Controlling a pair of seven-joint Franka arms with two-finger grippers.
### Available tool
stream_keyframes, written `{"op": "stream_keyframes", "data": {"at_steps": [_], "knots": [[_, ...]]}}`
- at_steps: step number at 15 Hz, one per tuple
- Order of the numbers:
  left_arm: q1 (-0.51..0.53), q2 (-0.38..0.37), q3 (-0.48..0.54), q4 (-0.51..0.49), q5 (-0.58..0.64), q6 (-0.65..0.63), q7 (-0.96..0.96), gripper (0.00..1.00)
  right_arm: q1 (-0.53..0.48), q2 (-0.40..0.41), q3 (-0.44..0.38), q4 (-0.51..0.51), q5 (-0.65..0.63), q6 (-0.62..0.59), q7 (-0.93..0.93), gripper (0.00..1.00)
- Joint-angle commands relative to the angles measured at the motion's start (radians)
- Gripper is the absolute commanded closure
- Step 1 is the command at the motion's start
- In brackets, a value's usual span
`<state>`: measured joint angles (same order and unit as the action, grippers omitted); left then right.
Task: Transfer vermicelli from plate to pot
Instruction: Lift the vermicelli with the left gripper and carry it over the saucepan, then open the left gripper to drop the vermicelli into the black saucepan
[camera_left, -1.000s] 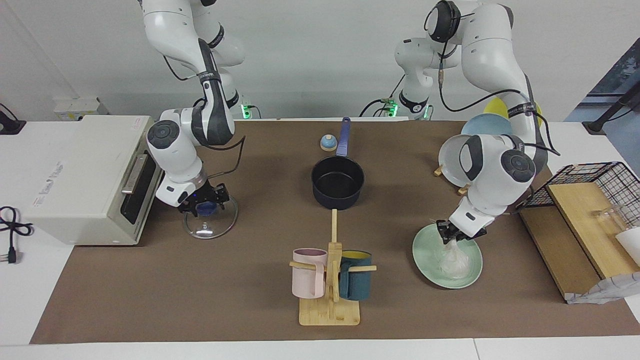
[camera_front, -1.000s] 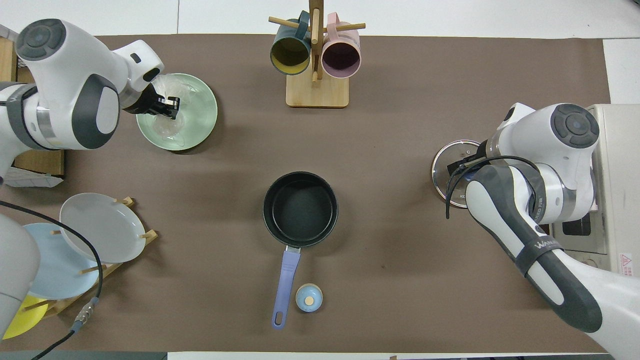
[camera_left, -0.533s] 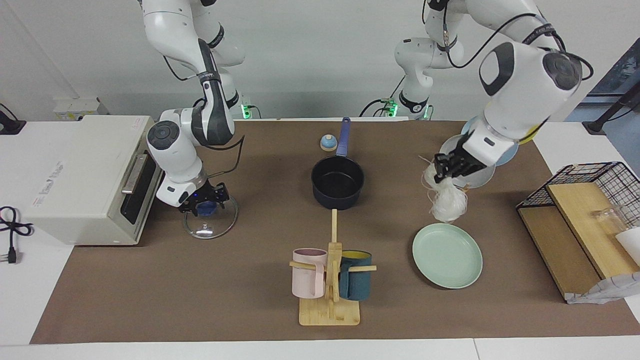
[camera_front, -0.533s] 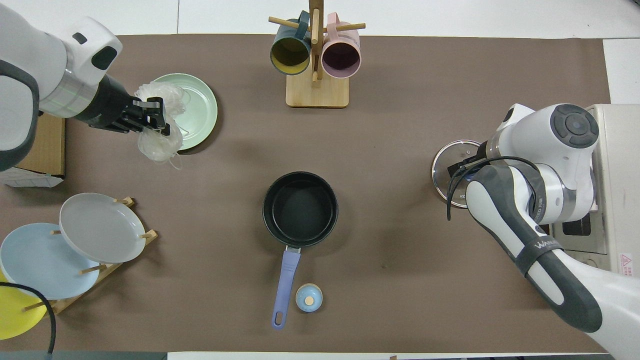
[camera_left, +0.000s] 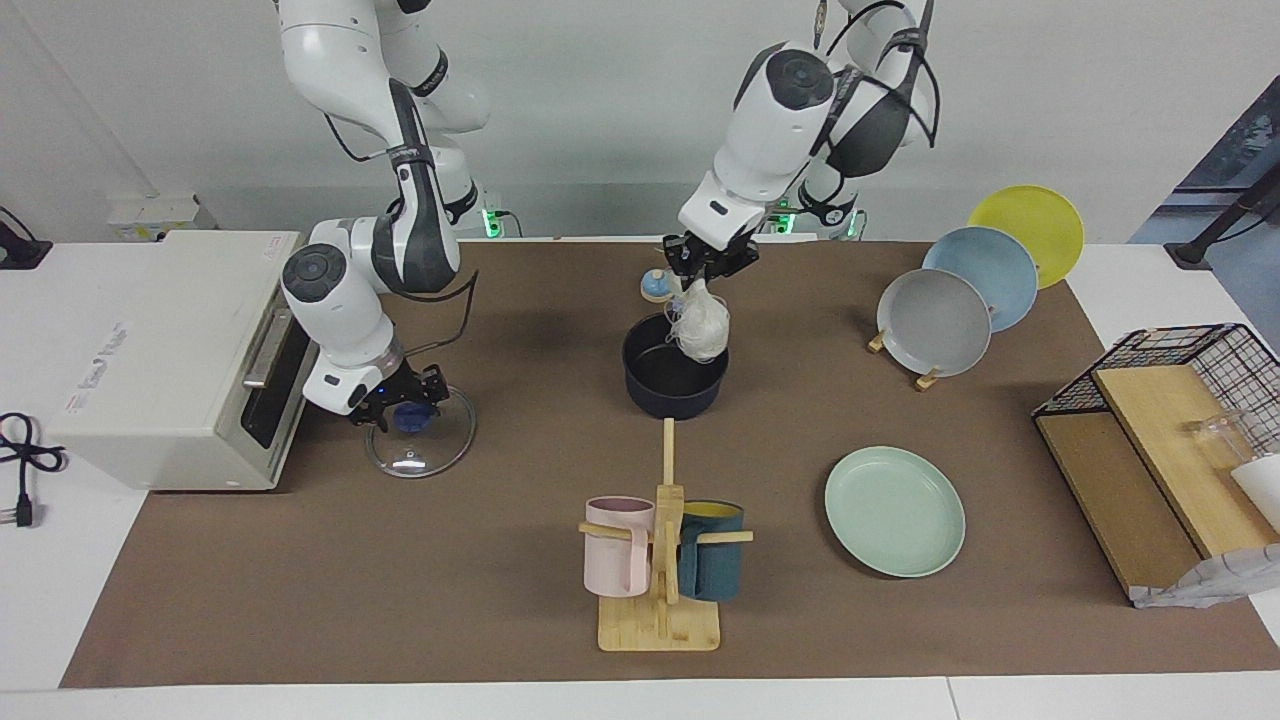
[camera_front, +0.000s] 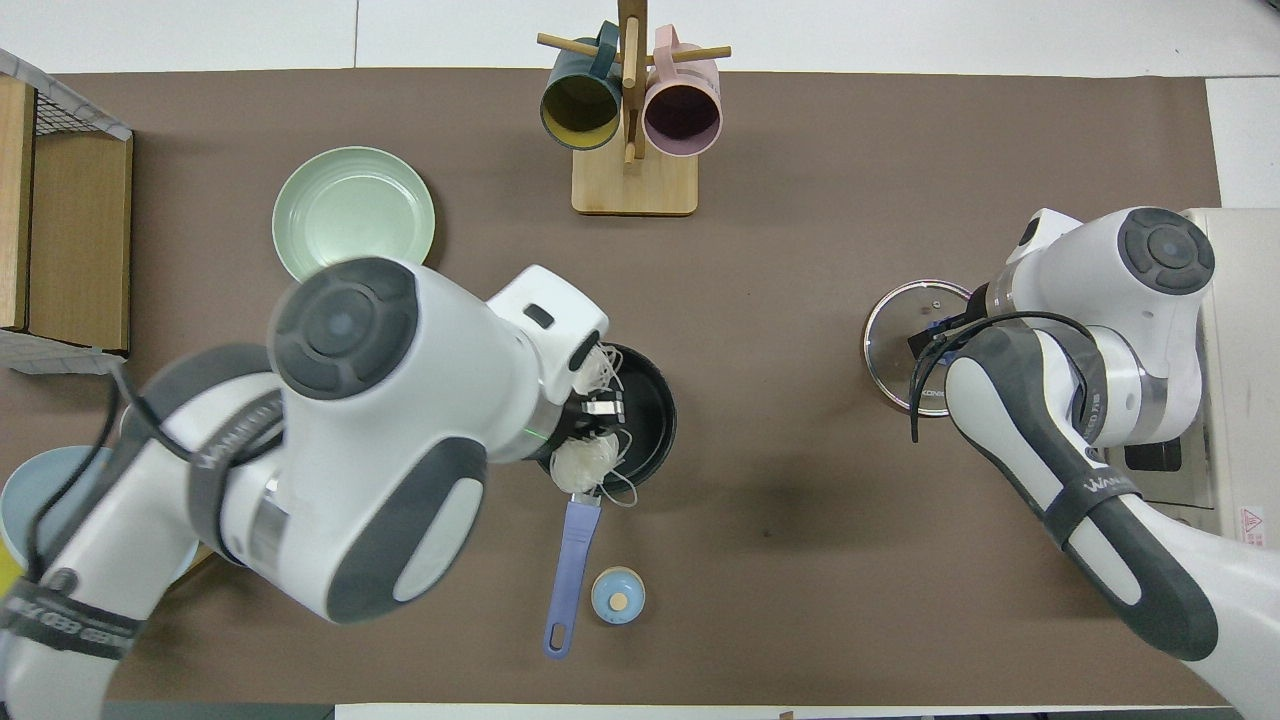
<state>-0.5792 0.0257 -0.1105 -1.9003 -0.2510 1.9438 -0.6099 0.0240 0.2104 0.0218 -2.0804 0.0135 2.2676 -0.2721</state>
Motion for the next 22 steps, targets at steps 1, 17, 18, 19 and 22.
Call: {"op": "stream_keyframes", "data": {"at_steps": [1, 17, 18, 19, 22], "knots": [[-0.050, -0.007, 0.025, -0.132, -0.028, 0.150, -0.002, 1.00, -0.012, -0.017, 0.007, -0.018, 0.002, -0.013, -0.024, 0.19], [0.005, 0.039, 0.035, -0.157, -0.008, 0.218, 0.142, 0.00, 0.030, -0.011, 0.012, 0.123, 0.005, -0.158, 0.002, 0.41], [0.046, 0.027, 0.035, -0.120, 0.005, 0.160, 0.153, 0.00, 0.040, -0.011, 0.012, 0.153, 0.003, -0.186, 0.008, 0.45], [0.088, 0.013, 0.035, -0.070, 0.030, 0.094, 0.160, 0.00, 0.057, -0.010, 0.012, 0.187, 0.005, -0.222, 0.017, 0.51], [0.243, -0.015, 0.035, 0.059, 0.084, -0.102, 0.279, 0.00, 0.137, 0.004, 0.012, 0.339, 0.009, -0.397, 0.147, 0.74]]}}
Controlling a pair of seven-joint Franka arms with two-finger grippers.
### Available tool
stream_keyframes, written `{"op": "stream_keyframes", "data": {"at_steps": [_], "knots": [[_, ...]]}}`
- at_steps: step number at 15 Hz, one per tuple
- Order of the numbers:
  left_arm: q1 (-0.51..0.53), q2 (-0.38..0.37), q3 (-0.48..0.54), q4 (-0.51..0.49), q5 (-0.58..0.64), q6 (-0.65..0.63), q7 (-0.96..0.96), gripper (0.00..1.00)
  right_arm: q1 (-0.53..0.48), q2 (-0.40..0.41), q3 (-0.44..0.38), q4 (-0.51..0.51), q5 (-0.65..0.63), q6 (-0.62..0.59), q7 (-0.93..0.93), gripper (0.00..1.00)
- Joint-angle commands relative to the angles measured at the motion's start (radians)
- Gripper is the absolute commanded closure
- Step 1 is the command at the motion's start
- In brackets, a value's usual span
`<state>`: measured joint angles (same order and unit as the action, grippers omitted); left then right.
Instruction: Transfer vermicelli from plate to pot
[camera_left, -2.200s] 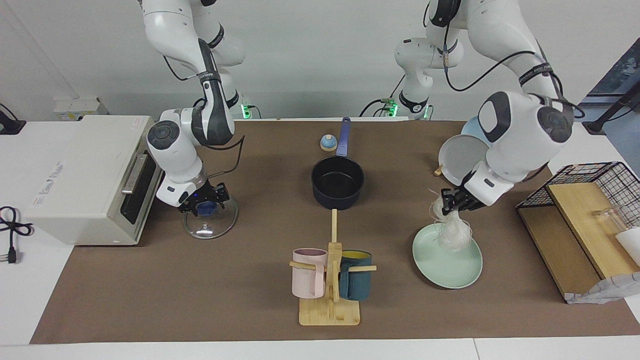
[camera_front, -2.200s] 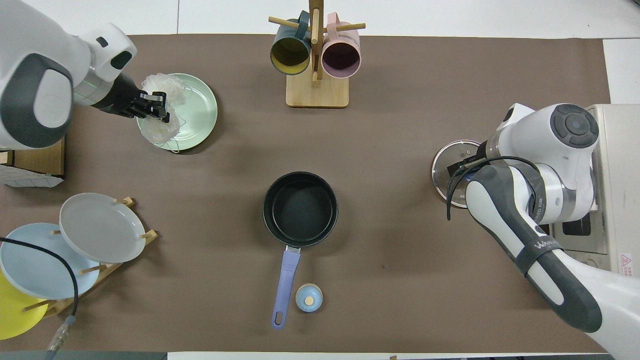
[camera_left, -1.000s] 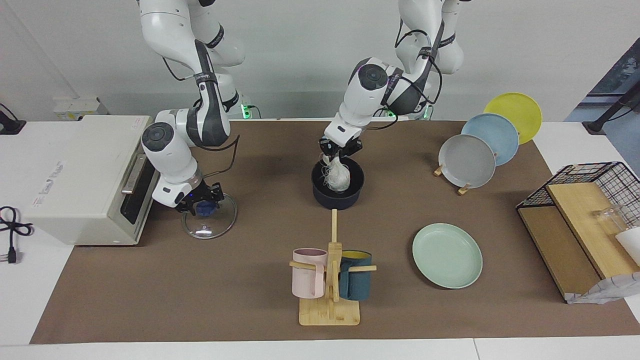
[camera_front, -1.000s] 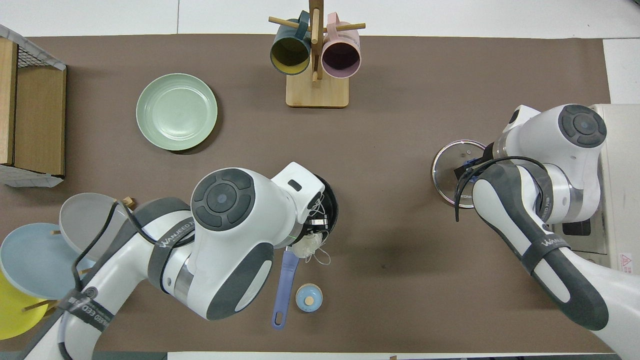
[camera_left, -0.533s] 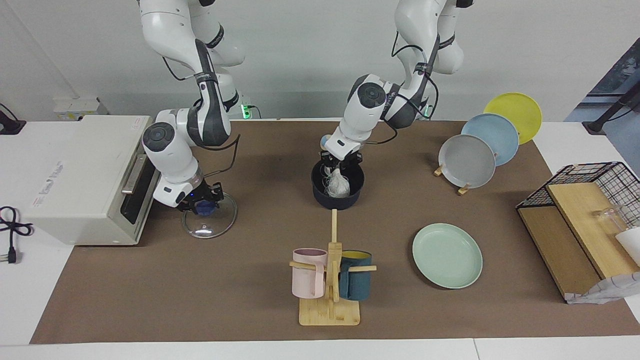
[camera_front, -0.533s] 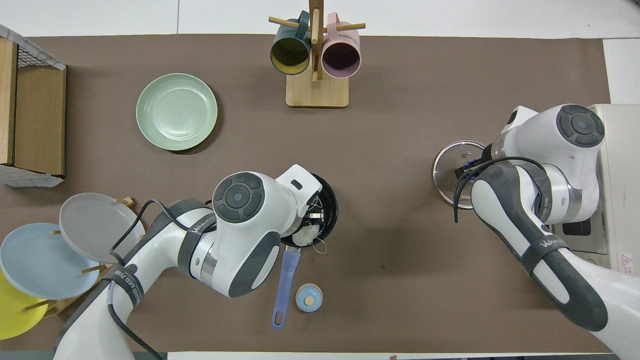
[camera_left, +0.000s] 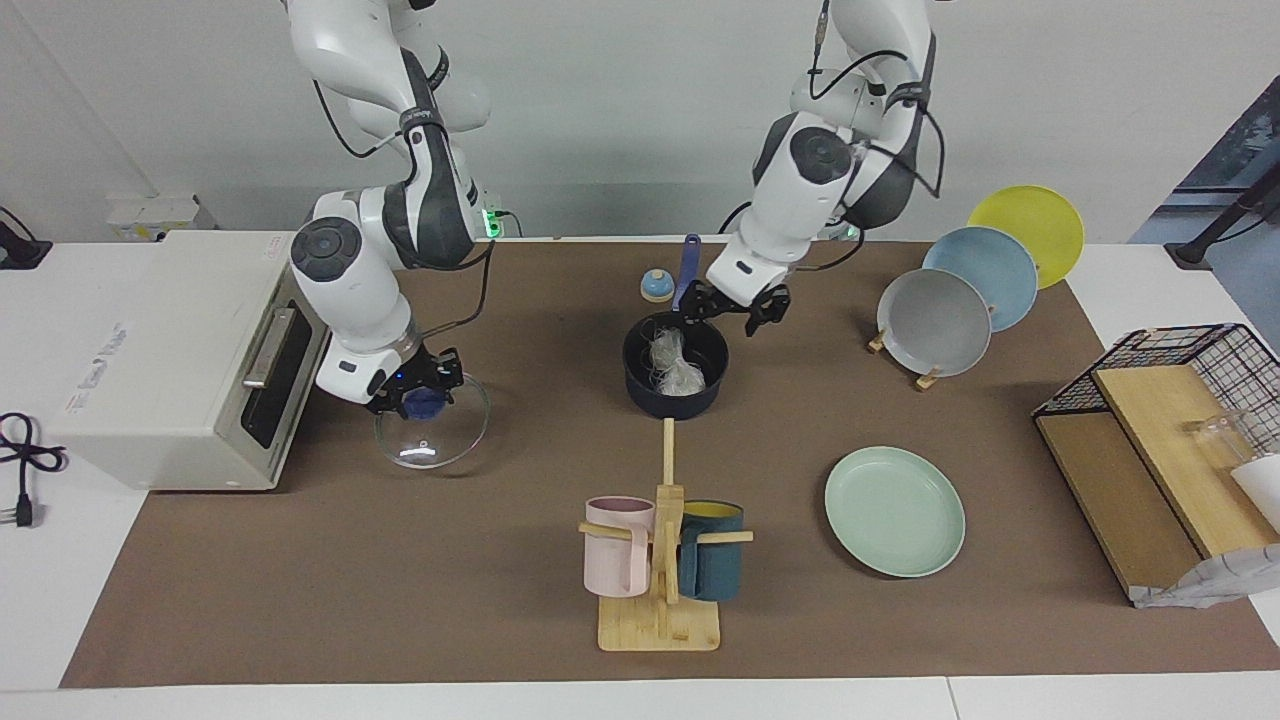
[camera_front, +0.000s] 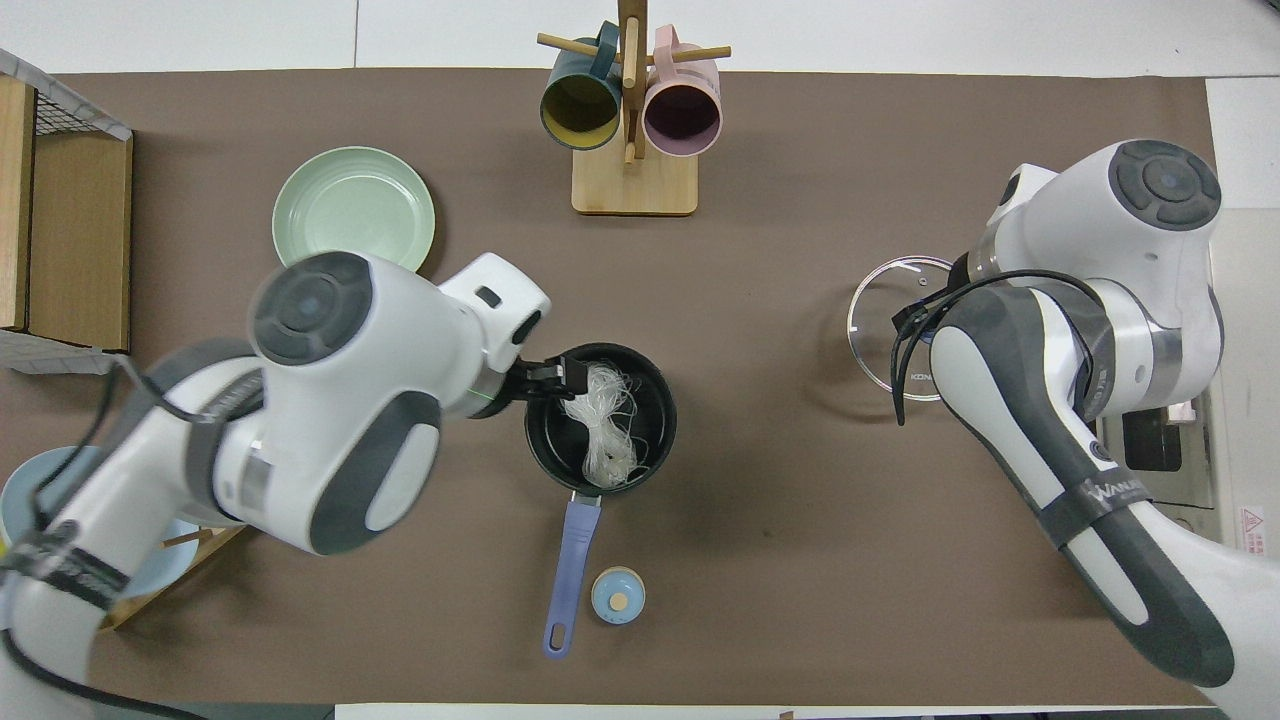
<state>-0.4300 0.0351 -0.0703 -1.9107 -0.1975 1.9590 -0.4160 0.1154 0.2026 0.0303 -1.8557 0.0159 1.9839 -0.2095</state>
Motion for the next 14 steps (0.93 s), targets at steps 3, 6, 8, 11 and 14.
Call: {"op": "stream_keyframes", "data": {"at_steps": [3, 6, 8, 11, 14], "knots": [[0.246, -0.078, -0.005, 0.081, 0.064, -0.179, 0.262, 0.00, 0.151, 0.069, 0.003, 0.280, 0.016, -0.229, 0.236, 0.90], [0.316, -0.116, -0.005, 0.079, 0.114, -0.216, 0.322, 0.00, 0.266, 0.092, 0.003, 0.346, 0.018, -0.255, 0.485, 0.99], [0.324, -0.127, -0.003, 0.084, 0.151, -0.219, 0.324, 0.00, 0.355, 0.092, 0.005, 0.348, 0.016, -0.243, 0.748, 1.00], [0.333, -0.124, 0.004, 0.169, 0.153, -0.325, 0.324, 0.00, 0.452, 0.093, 0.006, 0.337, 0.022, -0.143, 0.991, 1.00], [0.329, -0.106, 0.009, 0.232, 0.173, -0.396, 0.316, 0.00, 0.510, 0.081, 0.006, 0.261, 0.041, -0.065, 1.021, 1.00]]}}
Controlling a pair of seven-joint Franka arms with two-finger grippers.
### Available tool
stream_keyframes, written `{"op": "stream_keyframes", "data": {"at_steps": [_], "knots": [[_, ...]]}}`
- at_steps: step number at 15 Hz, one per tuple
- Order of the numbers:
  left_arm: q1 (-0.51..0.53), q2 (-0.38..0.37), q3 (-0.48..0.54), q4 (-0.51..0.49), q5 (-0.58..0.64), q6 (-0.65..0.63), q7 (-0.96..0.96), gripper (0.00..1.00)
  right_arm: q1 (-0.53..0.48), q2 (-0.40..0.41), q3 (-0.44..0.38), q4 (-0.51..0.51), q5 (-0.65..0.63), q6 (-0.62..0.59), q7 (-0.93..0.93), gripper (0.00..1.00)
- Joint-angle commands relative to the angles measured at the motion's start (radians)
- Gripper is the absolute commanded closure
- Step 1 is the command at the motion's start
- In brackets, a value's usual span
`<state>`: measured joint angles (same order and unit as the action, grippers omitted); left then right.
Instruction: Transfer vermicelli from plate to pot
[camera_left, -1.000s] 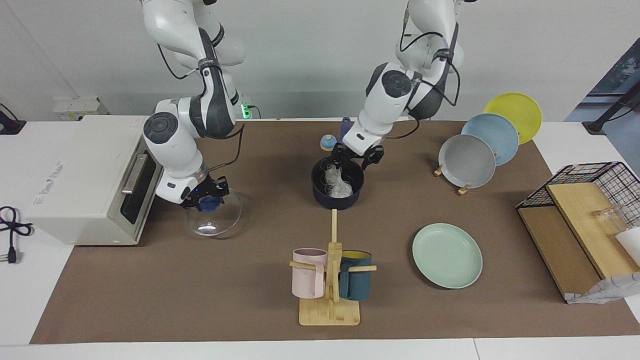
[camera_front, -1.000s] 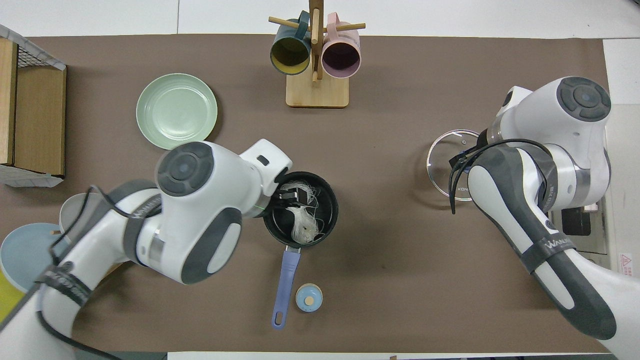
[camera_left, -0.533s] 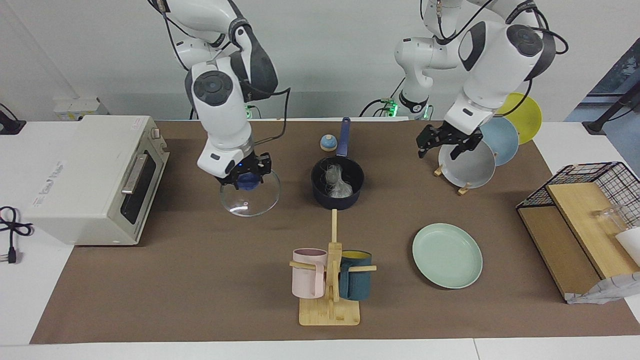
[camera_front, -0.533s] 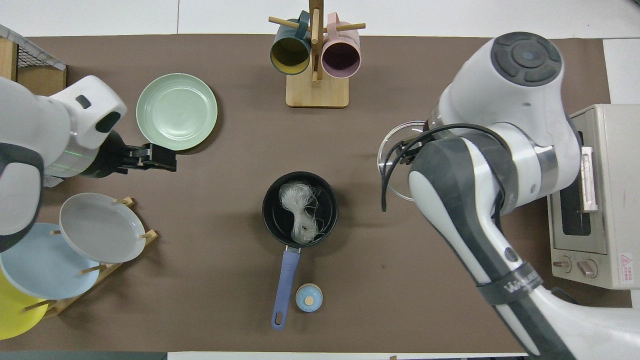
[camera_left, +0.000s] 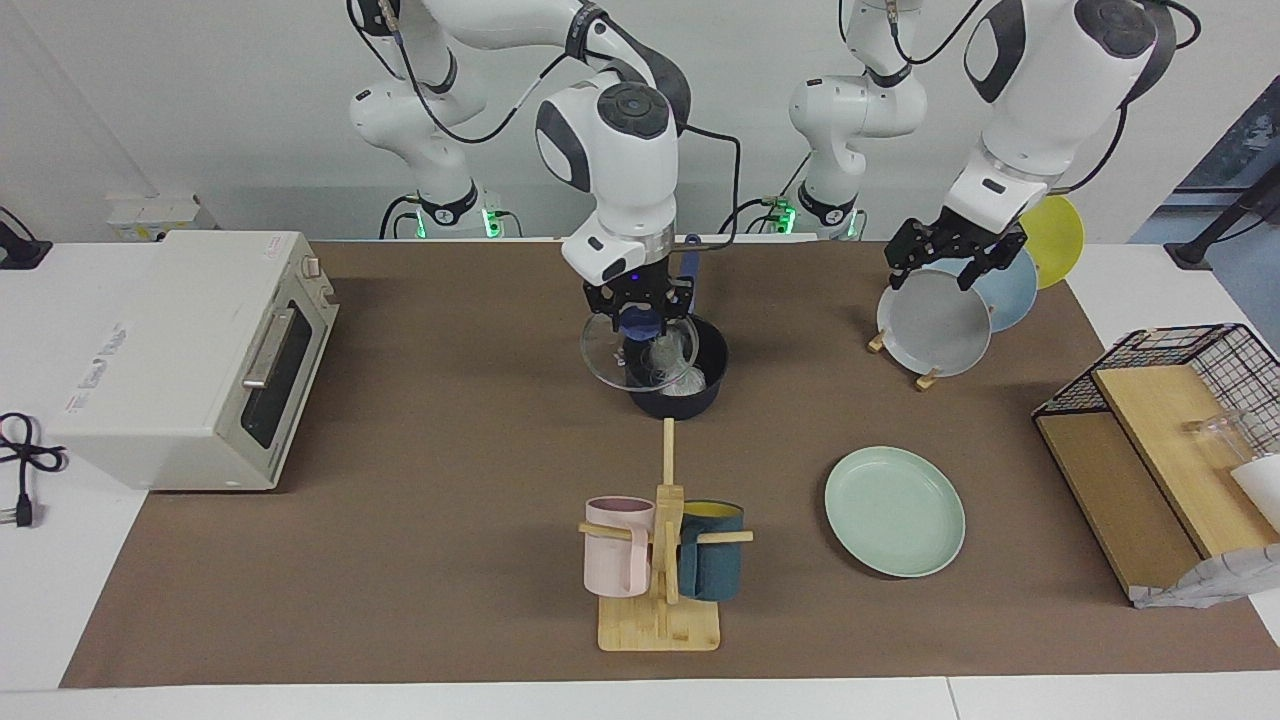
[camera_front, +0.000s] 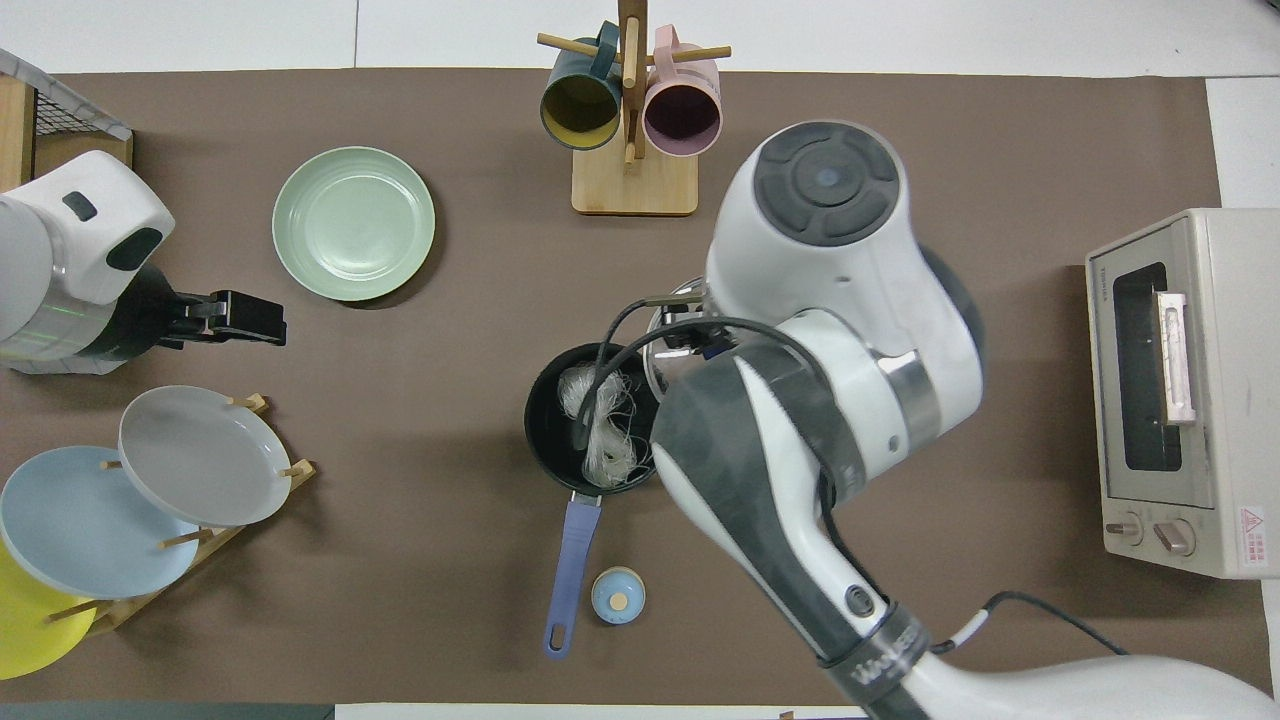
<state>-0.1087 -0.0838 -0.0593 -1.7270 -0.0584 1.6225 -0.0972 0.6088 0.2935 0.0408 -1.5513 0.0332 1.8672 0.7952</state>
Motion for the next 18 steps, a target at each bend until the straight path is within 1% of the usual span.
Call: {"op": "stream_keyframes", "data": {"at_steps": [1, 3, 4, 5, 8, 9, 11, 13, 18], "knots": [[0.009, 0.010, -0.002, 0.050, 0.040, -0.068, -0.001, 0.00, 0.019, -0.016, -0.004, -0.065, 0.022, 0.067, 0.018, 1.00], [0.009, 0.006, -0.002, 0.049, 0.042, -0.081, -0.001, 0.00, 0.026, -0.017, -0.004, -0.078, 0.022, 0.081, 0.022, 1.00], [0.014, 0.004, -0.002, 0.047, 0.042, -0.087, 0.001, 0.00, 0.066, -0.004, -0.004, -0.078, 0.018, 0.086, 0.032, 1.00], [0.012, 0.004, -0.004, 0.046, 0.042, -0.090, -0.002, 0.00, 0.081, 0.013, -0.004, -0.078, 0.013, 0.101, 0.045, 1.00], [0.007, 0.007, -0.002, 0.047, 0.040, -0.092, -0.004, 0.00, 0.077, 0.018, -0.004, -0.090, 0.004, 0.116, 0.039, 1.00], [0.007, 0.012, -0.002, 0.052, 0.040, -0.099, -0.006, 0.00, 0.083, 0.019, -0.004, -0.107, 0.004, 0.144, 0.039, 1.00], [0.007, 0.021, -0.001, 0.079, 0.039, -0.113, -0.006, 0.00, 0.083, 0.022, -0.004, -0.128, 0.002, 0.167, 0.038, 1.00], [0.007, 0.050, 0.001, 0.116, 0.037, -0.137, -0.006, 0.00, 0.075, 0.026, -0.004, -0.128, 0.002, 0.176, 0.035, 1.00], [0.006, 0.058, 0.002, 0.119, 0.038, -0.141, -0.006, 0.00, 0.074, 0.023, -0.004, -0.148, -0.003, 0.185, 0.012, 1.00]]}}
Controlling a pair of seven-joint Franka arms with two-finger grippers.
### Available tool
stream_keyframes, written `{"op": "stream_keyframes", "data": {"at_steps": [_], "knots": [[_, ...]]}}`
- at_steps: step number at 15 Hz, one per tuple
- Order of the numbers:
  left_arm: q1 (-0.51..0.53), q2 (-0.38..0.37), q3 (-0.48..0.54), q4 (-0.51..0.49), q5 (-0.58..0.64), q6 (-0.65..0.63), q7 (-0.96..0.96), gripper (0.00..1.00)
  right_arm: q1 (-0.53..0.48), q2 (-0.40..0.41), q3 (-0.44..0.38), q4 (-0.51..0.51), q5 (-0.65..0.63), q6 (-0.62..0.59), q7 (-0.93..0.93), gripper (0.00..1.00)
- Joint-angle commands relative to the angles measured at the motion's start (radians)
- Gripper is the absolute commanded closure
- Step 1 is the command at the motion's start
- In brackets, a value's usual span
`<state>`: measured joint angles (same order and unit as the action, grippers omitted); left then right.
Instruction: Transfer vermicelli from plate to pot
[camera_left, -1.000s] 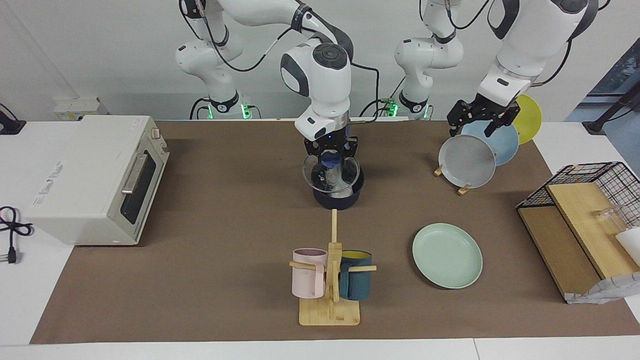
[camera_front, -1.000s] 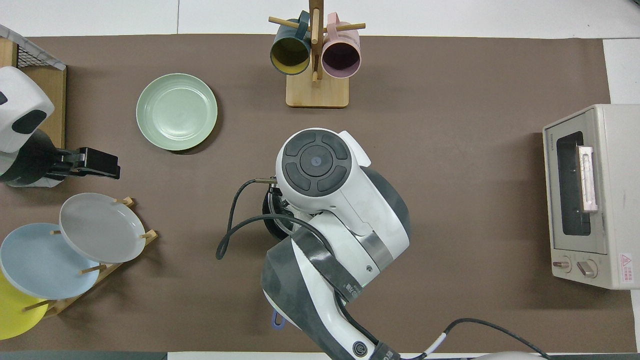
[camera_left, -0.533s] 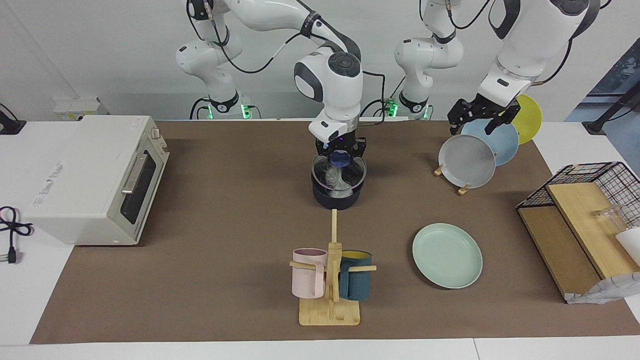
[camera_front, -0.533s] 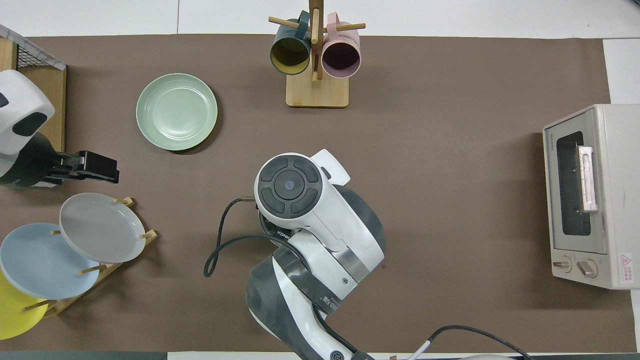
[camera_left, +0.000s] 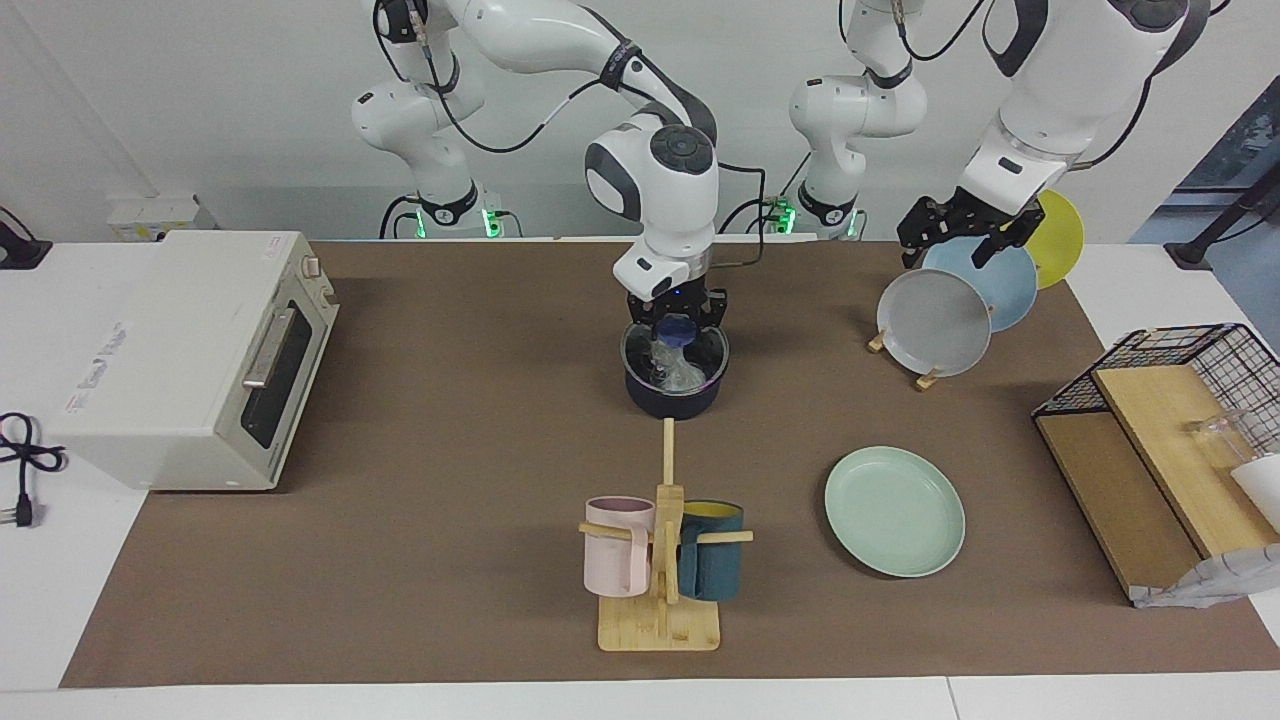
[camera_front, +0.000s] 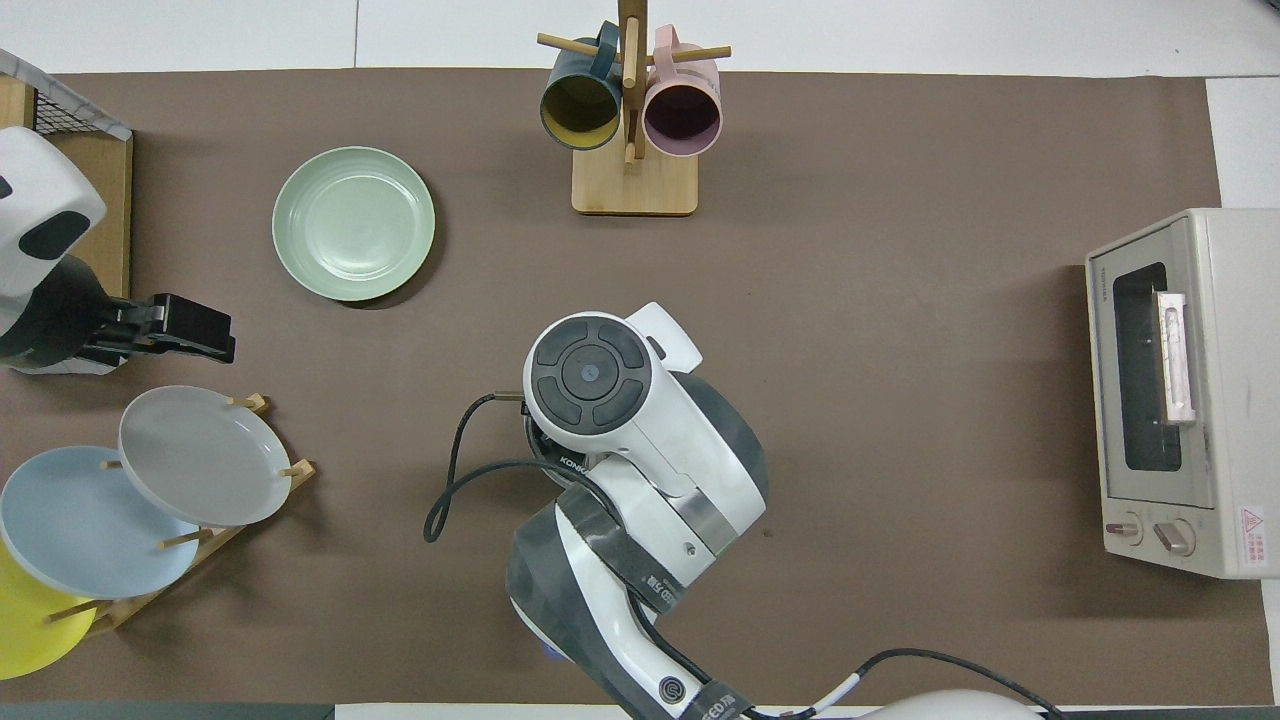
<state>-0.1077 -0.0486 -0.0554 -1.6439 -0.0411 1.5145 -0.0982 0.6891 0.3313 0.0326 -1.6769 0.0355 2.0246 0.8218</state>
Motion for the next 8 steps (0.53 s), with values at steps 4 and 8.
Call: {"op": "stream_keyframes", "data": {"at_steps": [4, 8], "knots": [[0.000, 0.024, -0.001, 0.036, 0.021, -0.036, -0.003, 0.00, 0.001, -0.012, 0.003, -0.027, -0.006, 0.034, -0.010, 1.00], [0.005, 0.016, -0.008, 0.036, 0.021, -0.033, -0.005, 0.00, 0.004, -0.009, 0.004, -0.036, -0.006, 0.048, -0.009, 0.95]]}}
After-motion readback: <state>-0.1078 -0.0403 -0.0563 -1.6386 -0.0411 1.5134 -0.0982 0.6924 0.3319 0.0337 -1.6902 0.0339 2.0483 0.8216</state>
